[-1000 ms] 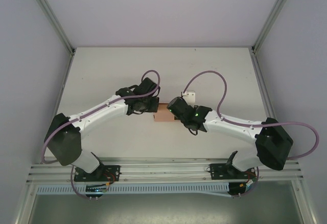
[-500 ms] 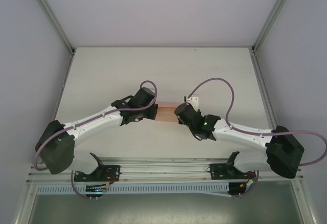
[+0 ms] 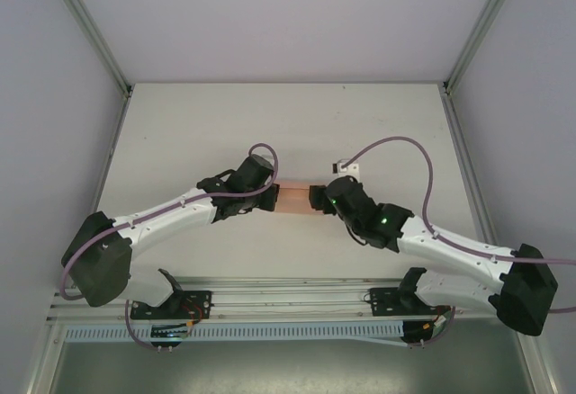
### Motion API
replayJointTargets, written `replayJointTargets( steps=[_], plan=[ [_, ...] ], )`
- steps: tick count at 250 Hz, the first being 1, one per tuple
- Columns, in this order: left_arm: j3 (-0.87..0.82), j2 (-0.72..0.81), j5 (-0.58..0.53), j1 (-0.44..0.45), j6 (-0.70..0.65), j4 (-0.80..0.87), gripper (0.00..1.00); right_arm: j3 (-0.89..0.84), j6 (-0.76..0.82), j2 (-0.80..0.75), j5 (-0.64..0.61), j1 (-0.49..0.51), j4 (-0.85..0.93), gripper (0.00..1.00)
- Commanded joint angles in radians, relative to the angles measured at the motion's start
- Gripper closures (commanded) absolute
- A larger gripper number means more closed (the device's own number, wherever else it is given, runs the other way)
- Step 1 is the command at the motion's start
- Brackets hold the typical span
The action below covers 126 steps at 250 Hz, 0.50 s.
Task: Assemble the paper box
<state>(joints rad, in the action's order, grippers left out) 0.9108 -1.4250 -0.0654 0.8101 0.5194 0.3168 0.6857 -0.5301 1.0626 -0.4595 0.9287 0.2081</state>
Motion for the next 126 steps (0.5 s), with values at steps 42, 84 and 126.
replayJointTargets(
  steps=[42,84,126],
  plan=[
    [-0.006,-0.056,0.043,0.017,-0.044,0.158,1.00,0.016,-0.070,0.085,0.119,-0.155,0.033,0.27],
    [0.025,-0.050,0.035,0.017,-0.064,0.159,0.94,-0.075,-0.126,0.126,0.180,-0.154,-0.018,0.32],
    [0.062,-0.001,0.057,0.018,-0.074,0.175,0.58,-0.143,-0.173,0.129,0.173,-0.152,-0.017,0.34]
  ],
)
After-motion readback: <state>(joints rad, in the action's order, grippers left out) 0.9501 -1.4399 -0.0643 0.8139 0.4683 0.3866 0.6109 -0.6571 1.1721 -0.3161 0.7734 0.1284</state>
